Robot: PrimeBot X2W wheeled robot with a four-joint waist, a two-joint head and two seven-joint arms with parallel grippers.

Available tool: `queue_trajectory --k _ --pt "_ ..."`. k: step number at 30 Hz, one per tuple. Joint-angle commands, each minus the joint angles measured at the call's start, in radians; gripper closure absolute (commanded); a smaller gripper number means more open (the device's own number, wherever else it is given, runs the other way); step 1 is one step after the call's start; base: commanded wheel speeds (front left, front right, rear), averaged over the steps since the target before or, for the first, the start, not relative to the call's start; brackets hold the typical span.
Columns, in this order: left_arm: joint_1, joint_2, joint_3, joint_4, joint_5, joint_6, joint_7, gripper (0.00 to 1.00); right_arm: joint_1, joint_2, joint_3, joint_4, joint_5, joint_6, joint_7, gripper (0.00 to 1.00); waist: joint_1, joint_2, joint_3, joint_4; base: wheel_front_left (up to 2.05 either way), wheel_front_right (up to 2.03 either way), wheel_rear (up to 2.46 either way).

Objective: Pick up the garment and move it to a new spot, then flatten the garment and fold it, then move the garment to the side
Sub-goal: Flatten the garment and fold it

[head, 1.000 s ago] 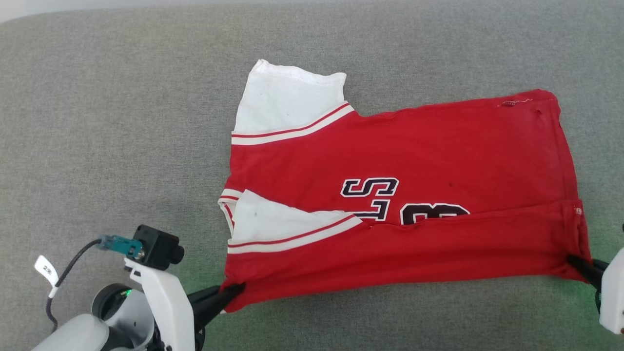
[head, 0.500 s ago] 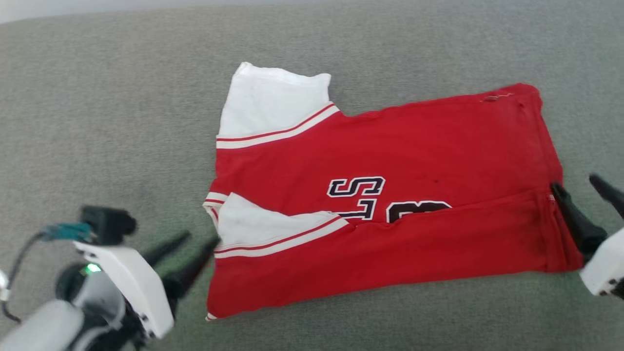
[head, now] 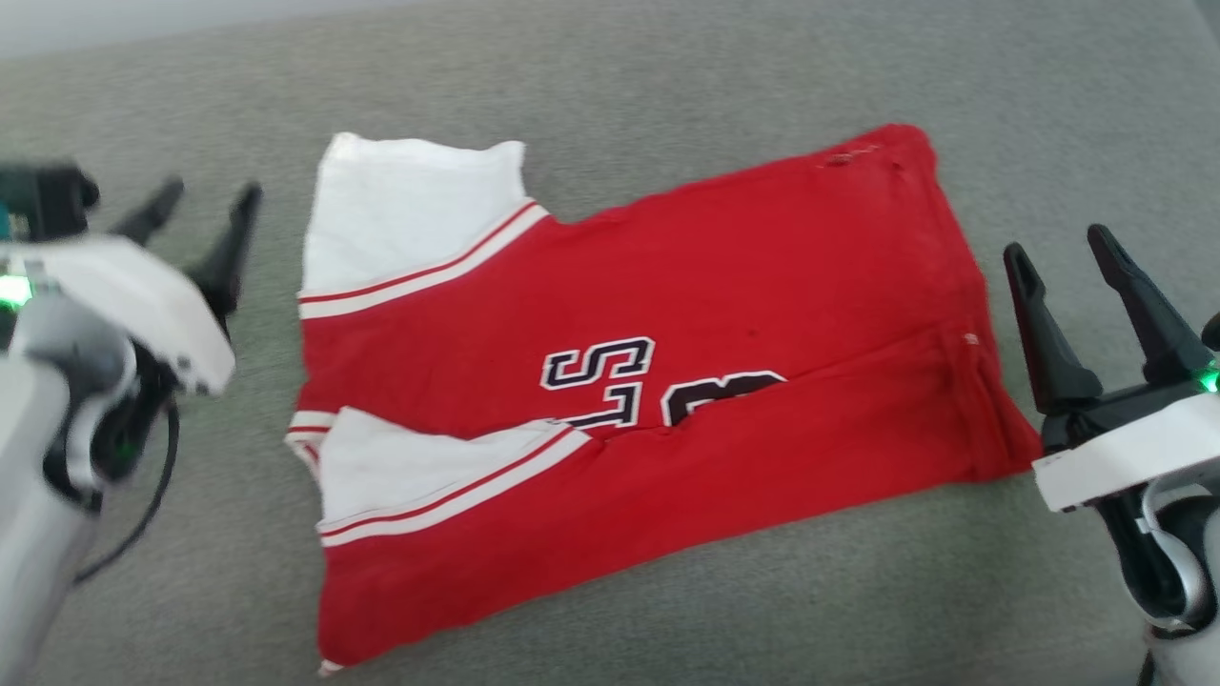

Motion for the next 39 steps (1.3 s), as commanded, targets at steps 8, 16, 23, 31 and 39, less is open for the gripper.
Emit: queue_trajectory --k 8,16,23,31,39 --pt "-0.251 -0.053 -0.079 0.314 0.033 -0.087 0.202 0.00 -0.037 0.037 0.022 0.054 0.010 0.000 -0.046 0.00 0.0000 0.0000 0.040 -0.116 0.00 0.00 0.00" --pt "-0.390 -0.065 -0.135 0.474 0.001 -0.167 0.448 0.00 -0.051 0.033 0.042 0.086 0.030 0.000 -0.065 0.00 0.0000 0.0000 0.086 -0.154 0.00 0.00 0.00" --pt "-0.452 -0.110 -0.175 0.529 -0.004 -0.194 0.530 0.51 -0.097 0.010 0.081 0.101 0.040 0.000 -0.049 0.00 0.0000 0.0000 0.124 -0.147 0.00 0.00 0.00" --pt "-0.484 -0.147 -0.198 0.527 -0.028 -0.212 0.539 1.00 -0.305 -0.062 0.187 0.241 0.099 -0.001 0.113 0.00 0.0000 0.0000 0.158 -0.102 0.00 0.00 0.00" --pt "-0.525 -0.190 -0.240 0.491 -0.036 -0.217 0.517 1.00 -0.620 -0.148 0.294 0.514 0.196 -0.001 0.404 0.00 0.0000 0.0000 0.207 -0.018 0.00 0.00 0.00"
